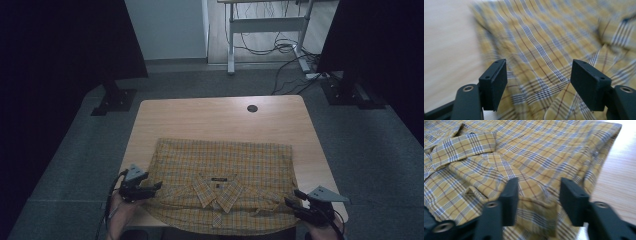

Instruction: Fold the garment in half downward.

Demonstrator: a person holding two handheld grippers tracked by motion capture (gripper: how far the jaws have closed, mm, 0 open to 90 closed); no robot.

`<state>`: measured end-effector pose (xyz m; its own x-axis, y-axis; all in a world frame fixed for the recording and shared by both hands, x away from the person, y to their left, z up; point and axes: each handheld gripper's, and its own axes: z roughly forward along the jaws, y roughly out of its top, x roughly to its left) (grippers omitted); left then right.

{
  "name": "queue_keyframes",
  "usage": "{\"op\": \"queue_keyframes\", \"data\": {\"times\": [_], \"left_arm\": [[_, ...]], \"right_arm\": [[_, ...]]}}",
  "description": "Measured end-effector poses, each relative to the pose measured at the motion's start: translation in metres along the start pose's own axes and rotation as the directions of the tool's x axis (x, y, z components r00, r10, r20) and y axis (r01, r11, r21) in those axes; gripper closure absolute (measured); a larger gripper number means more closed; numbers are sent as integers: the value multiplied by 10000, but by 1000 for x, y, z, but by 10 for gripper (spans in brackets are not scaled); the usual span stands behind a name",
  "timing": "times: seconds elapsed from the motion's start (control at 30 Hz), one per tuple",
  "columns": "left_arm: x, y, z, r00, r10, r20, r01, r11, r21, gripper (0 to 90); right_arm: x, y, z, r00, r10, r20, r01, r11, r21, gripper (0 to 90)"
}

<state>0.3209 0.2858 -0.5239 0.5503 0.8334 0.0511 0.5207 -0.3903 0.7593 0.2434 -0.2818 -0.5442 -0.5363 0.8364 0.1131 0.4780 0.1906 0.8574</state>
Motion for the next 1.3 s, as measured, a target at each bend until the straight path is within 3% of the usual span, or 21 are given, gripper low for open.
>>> {"op": "queue_keyframes", "data": {"times": [0.07,0.13,0.2,0.27,0.37,0.4,0.47,0.53,0.7,0.9,0.97,1.1,1.17,1.23,1.3], "left_arm": [[-1,-3,17,9999,83,99,-89,9984,566,293],[-1,-8,28,9998,186,57,-190,9964,830,287],[2,-11,29,9996,-215,164,206,9983,549,270],[1,-12,28,9999,-121,115,114,9985,530,270],[-2,-15,29,9999,-169,2,169,9993,339,249],[-3,-15,29,9998,-196,-38,197,9994,283,245],[-7,-16,29,9997,-225,-94,226,9995,213,240],[-12,-17,29,9997,-201,-141,203,9997,147,240],[-26,-16,31,9997,-127,-205,128,9999,14,240],[-45,-10,35,9990,454,50,-454,9989,81,240],[-46,-5,34,9970,686,353,-693,9974,184,240],[-38,13,27,9954,632,723,-618,9978,-219,218],[-28,23,26,9972,428,618,-396,9979,-513,211],[-16,32,32,9976,187,673,-152,9985,-531,208],[-7,37,45,9976,157,674,-146,9997,-179,205]], "right_arm": [[5,-1,9,9998,-166,-84,168,9996,239,374],[9,-4,20,9992,-380,-146,389,9969,691,313],[12,-8,32,9973,-731,-109,739,9867,1446,272],[15,-10,39,9910,-1330,140,1292,9791,1569,264],[14,-6,43,9846,-1710,376,1611,9691,1869,258],[11,-6,46,9843,-1726,365,1630,9689,1862,253],[3,-4,49,9911,-1318,212,1259,9758,1787,251],[-4,-1,52,9909,-1333,180,1281,9759,1765,250],[-27,6,62,9945,-974,381,895,9814,1700,234],[-53,14,70,9954,-690,667,580,9863,1545,233],[-58,15,71,9954,-654,706,542,9871,1507,233],[-58,15,72,9942,-687,832,568,9889,1375,209],[-56,16,69,9920,-765,1000,615,9874,1458,192],[-53,19,63,9910,-826,1048,689,9893,1285,187],[-48,25,54,9922,-760,987,668,9934,936,173]]}}
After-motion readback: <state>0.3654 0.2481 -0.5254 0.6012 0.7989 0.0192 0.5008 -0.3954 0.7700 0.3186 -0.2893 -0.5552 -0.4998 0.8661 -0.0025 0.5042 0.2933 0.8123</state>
